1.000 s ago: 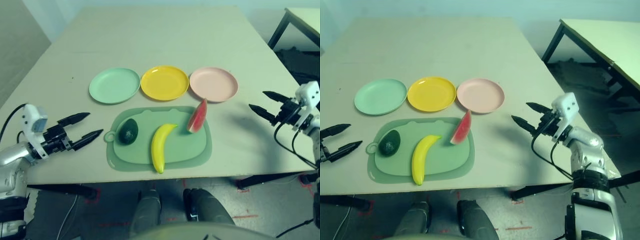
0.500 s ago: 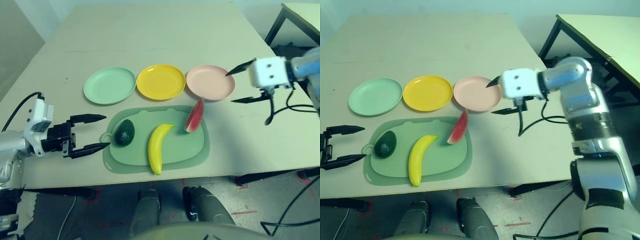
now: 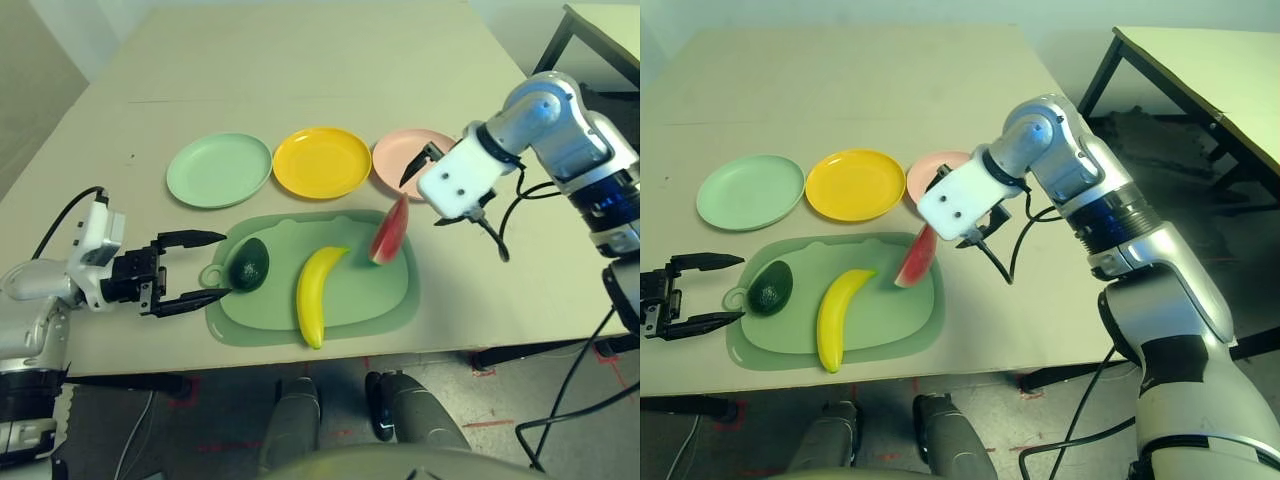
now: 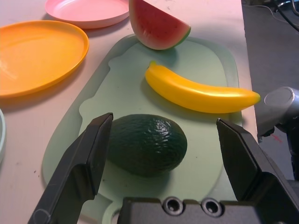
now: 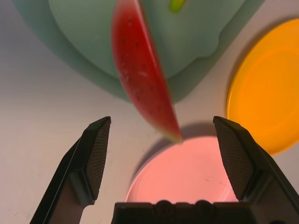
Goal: Place the fruits into color-matched plates.
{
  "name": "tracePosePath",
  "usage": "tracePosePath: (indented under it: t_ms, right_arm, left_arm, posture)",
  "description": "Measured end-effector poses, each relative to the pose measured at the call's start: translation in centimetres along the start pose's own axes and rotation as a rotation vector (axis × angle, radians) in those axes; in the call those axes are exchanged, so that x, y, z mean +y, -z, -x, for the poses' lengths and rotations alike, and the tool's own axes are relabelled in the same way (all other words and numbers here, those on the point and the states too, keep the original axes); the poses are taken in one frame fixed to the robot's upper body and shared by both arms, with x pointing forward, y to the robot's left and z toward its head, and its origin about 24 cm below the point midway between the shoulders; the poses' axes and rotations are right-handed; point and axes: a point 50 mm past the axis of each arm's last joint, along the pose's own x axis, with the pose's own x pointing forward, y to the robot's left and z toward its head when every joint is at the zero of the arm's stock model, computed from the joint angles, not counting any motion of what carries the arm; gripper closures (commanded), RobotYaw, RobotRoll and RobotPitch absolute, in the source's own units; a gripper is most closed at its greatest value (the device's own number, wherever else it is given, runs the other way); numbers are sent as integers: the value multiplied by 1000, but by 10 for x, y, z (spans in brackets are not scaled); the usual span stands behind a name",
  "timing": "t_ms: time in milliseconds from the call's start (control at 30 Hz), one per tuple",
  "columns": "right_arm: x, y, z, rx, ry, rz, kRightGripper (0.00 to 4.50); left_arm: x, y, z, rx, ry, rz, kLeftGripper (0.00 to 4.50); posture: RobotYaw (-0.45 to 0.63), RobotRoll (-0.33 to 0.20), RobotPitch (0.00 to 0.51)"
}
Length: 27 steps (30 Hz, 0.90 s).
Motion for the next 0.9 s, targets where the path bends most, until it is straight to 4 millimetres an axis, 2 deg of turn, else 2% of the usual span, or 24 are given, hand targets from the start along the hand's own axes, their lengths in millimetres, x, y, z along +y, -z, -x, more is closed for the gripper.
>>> tracePosePath:
  t_ms: [400,600,867,900]
  right_arm:
    - [-6,0,-46,-22,-73,-12,81]
    - [3,2,-68,-54,-128,-39,81]
    - [8,5,-76,-53,-153,-47,81]
    - [8,5,-77,-53,-152,-46,249]
  left_arm:
    - [3,0,-9,6,-1,-14,0]
    - [4,-3,-12,-7,-16,-23,0]
    - [3,-5,-17,-16,-8,-38,0]
    - [3,-6,-17,-16,-9,-39,0]
  posture:
    - [95,0,169]
    - [103,0,173]
    - [103,0,179]
    - [103,0,179]
